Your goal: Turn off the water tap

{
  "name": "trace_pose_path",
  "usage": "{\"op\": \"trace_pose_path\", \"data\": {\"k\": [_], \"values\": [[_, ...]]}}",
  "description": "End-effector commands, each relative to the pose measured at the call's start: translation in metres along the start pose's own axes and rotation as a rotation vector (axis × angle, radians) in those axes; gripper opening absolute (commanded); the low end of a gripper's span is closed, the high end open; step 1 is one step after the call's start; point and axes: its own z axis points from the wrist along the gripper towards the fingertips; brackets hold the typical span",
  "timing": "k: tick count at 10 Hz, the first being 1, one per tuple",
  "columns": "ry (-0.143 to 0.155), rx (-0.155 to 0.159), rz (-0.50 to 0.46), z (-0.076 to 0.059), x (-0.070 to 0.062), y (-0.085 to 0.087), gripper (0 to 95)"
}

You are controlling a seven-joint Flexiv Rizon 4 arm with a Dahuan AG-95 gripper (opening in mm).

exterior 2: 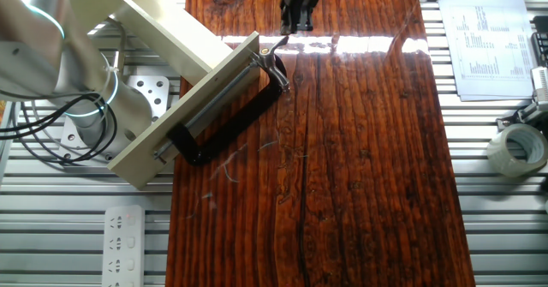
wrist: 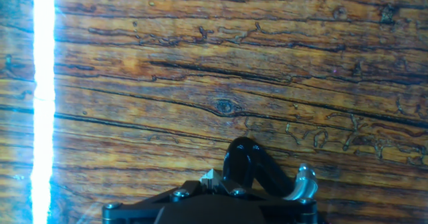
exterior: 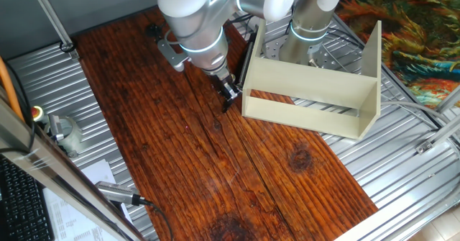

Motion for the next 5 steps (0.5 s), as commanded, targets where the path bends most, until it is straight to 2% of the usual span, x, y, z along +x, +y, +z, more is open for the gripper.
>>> {"op": "trace_pose_path", "data": {"k": [1, 2, 5], "values": [[0.009, 0.000, 0.002, -0.0017, 0.0031, 0.0022, 0.0], [0.012, 0.003, -0.003, -0.0026, 0.0087, 0.0040, 0.0], [0.010, 0.007, -0.008, 0.0002, 0.0110, 0.0013, 0.0]]}}
